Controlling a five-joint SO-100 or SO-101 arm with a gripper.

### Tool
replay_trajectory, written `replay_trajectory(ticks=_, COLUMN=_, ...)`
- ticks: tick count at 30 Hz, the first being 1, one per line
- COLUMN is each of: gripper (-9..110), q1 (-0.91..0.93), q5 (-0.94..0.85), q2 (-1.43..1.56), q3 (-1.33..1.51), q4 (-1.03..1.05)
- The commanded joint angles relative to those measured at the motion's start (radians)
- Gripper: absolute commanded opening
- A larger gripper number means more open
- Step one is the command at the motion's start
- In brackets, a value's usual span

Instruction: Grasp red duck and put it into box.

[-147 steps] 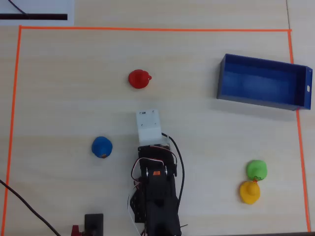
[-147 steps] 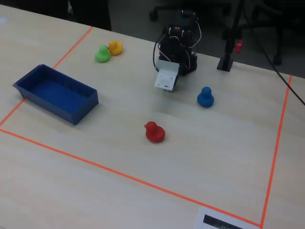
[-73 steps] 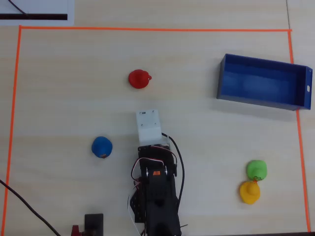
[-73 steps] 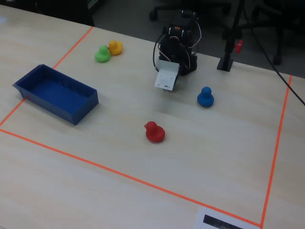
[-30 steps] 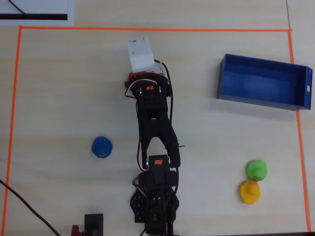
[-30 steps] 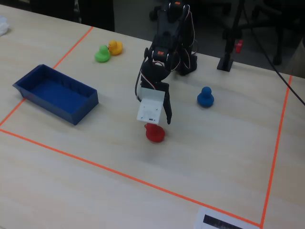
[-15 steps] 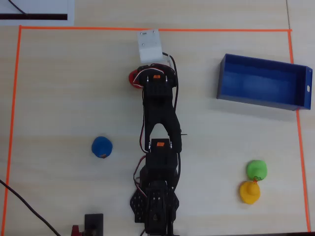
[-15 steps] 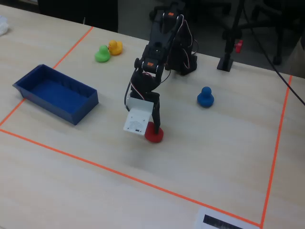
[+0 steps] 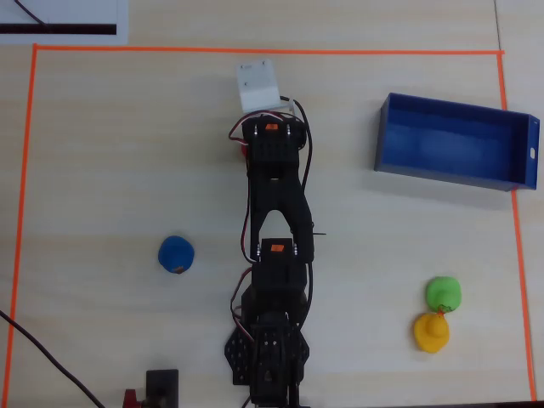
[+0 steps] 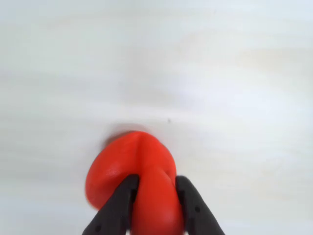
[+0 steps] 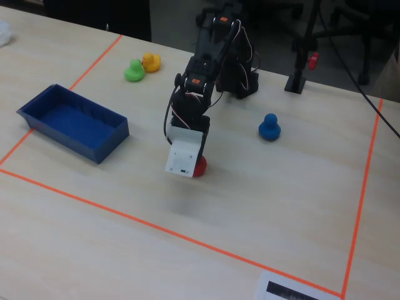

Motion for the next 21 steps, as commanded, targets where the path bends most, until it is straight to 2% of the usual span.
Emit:
replay_trajectory(ticks=1, gripper=0, q1=0.012, q5=-0.002, q2=0.023, q3=-0.077, q4=-0.011)
replay_trajectory(ticks=6, gripper=0, q1=0.035, q5=0.081, q2=0.046, q3=-0.232, q4=-0.06)
replay_trajectory(ticks=10, gripper=0, q1=0.109, q5=0.1, q2=0.009, q3=-0.471, q4=0.061)
replay_trajectory(ticks=15, gripper=0, q1=0.287, q5=0.086, q2=-0.094, q3=-0.741, q4=0.196)
replay_trajectory(ticks=21, gripper=0, q1=0.518, q5=0.038, q2=-0.169, q3=-0.811, q4=0.187)
